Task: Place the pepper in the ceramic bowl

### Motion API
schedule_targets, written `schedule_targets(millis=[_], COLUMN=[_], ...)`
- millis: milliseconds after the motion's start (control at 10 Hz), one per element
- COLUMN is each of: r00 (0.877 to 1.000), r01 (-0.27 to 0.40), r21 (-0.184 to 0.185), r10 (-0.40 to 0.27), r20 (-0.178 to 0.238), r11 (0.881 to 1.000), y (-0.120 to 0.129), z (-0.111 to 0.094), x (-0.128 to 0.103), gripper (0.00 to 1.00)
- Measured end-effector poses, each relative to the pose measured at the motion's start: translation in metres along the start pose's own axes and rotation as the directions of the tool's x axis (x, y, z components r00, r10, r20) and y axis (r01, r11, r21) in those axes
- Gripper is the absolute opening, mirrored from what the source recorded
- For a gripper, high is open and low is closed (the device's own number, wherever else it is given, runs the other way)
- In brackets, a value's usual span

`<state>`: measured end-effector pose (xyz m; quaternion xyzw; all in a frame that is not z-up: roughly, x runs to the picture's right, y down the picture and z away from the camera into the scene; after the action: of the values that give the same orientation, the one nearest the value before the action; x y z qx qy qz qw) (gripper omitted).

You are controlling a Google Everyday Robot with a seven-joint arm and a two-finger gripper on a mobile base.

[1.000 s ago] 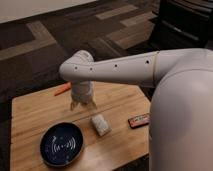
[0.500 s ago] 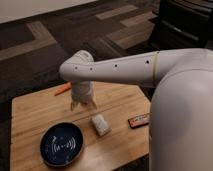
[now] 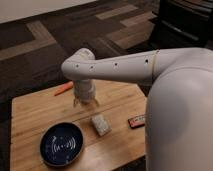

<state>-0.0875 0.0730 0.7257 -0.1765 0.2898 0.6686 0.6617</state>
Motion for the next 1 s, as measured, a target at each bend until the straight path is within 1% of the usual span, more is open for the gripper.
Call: schedule_targets(millis=[100, 200, 300, 400, 600, 800, 900, 1000], r00=[1.0, 1.0, 0.999, 0.996, 0.988, 0.977, 0.975, 0.971], r01=[0.001, 0.024, 0.049, 0.091, 0.157, 0.211, 0.221, 0.238], r21=[0.048, 0.1, 0.126, 0.15, 0.179, 0.195, 0.198, 0.2], r10=[-0.001, -0.023, -0.047, -0.088, -0.153, -0.209, -0.22, -0.239], r20=[-0.001, -0.01, -0.018, -0.027, -0.036, -0.034, -0.028, -0.022], r11=[0.999, 0.995, 0.991, 0.984, 0.971, 0.958, 0.955, 0.95], y=[0.005, 0.018, 0.029, 0.046, 0.073, 0.094, 0.099, 0.105], z=[0.001, 0.002, 0.002, 0.0, -0.007, -0.017, -0.019, -0.02], x=[-0.005, -0.01, -0.013, -0.019, -0.033, -0.049, -0.059, -0.078], gripper=[0.65, 0.65, 0.65, 0.65, 0.65, 0.65, 0.65, 0.65])
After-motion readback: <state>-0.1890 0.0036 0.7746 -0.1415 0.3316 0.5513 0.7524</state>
